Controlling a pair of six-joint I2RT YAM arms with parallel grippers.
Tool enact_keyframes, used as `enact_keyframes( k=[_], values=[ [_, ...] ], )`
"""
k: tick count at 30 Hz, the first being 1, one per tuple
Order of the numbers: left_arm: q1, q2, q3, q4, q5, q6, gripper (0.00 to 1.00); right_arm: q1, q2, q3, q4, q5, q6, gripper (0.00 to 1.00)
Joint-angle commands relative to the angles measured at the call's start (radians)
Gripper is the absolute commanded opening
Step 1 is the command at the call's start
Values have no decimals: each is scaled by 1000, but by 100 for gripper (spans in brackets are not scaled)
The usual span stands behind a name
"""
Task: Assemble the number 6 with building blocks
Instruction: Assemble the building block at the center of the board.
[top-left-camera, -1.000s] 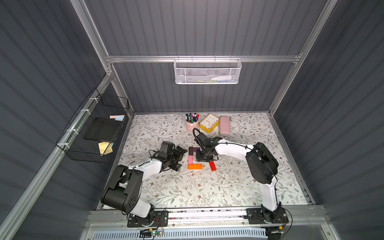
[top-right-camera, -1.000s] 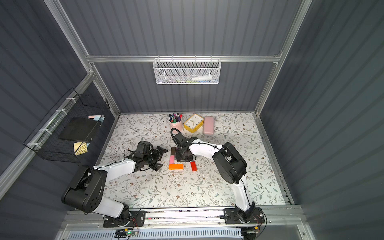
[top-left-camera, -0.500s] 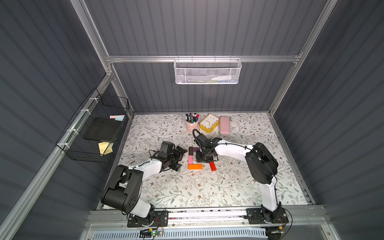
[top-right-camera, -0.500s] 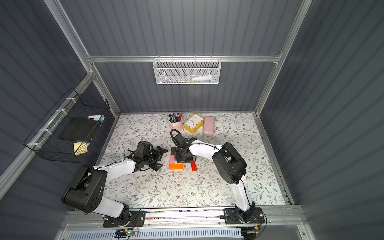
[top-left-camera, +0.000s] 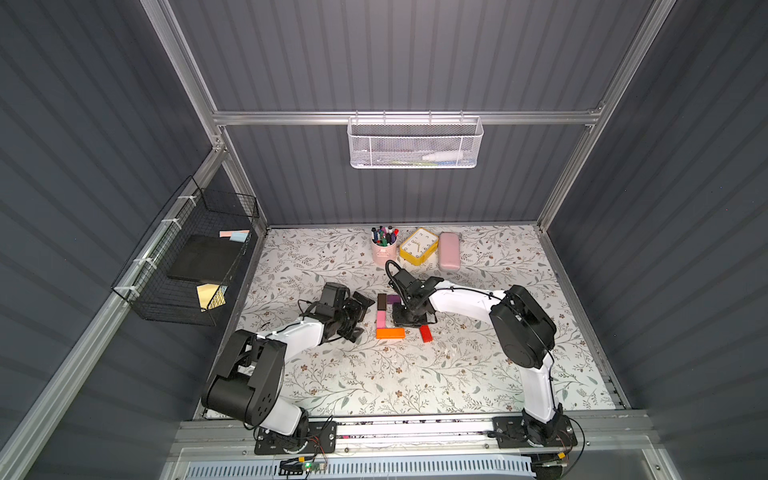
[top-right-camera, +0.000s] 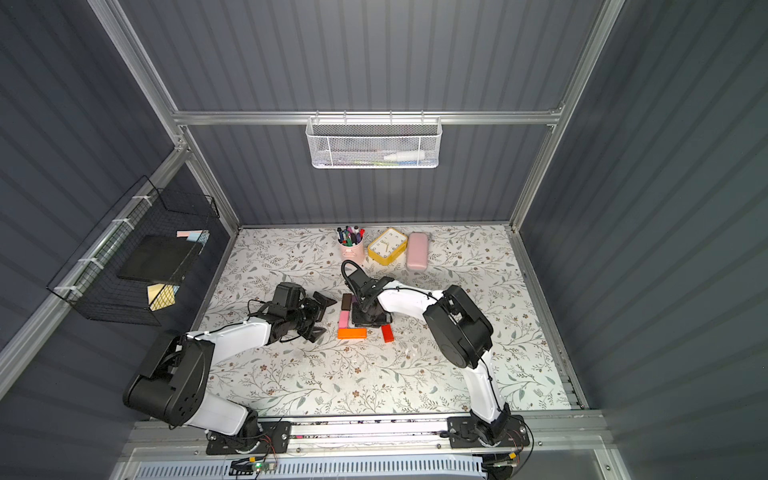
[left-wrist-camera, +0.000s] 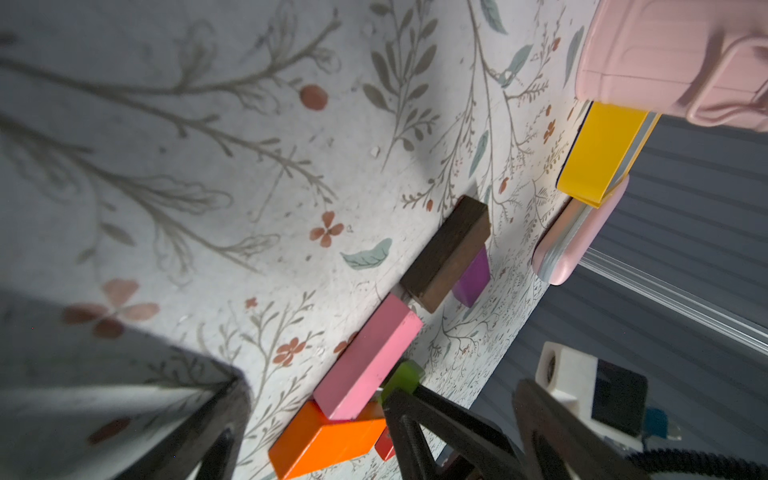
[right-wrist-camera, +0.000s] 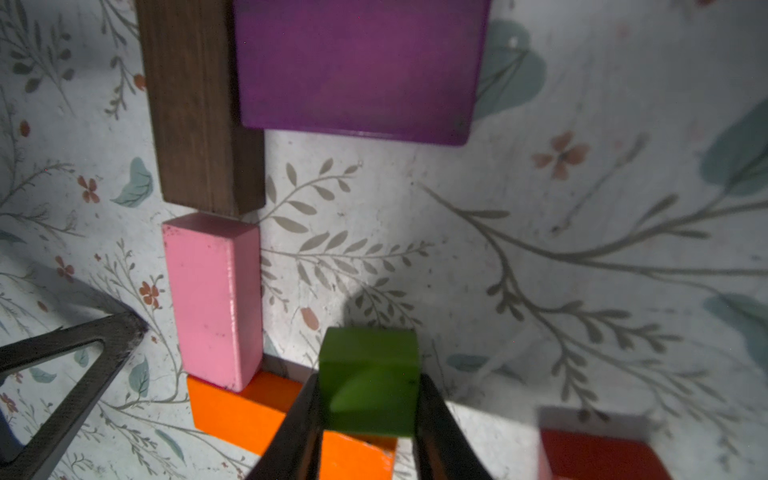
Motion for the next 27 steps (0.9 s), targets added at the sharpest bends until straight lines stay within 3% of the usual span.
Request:
enact_keyframes(
  k=[1,9,17,27],
  values=[
    [5,14,-18,-23,-1,18,99,5,22,-14,-12,0,17,35],
    [5,15,-15,-24,1,19,99,5,29,-11,-9,-5,16,35],
    [5,16,-13,-24,1,19,99,6,31,-11,-8,-11,18,46],
    [5,18,-9,-27,1,21,99,6,16,-18,-3,-13,21,47]
  ],
)
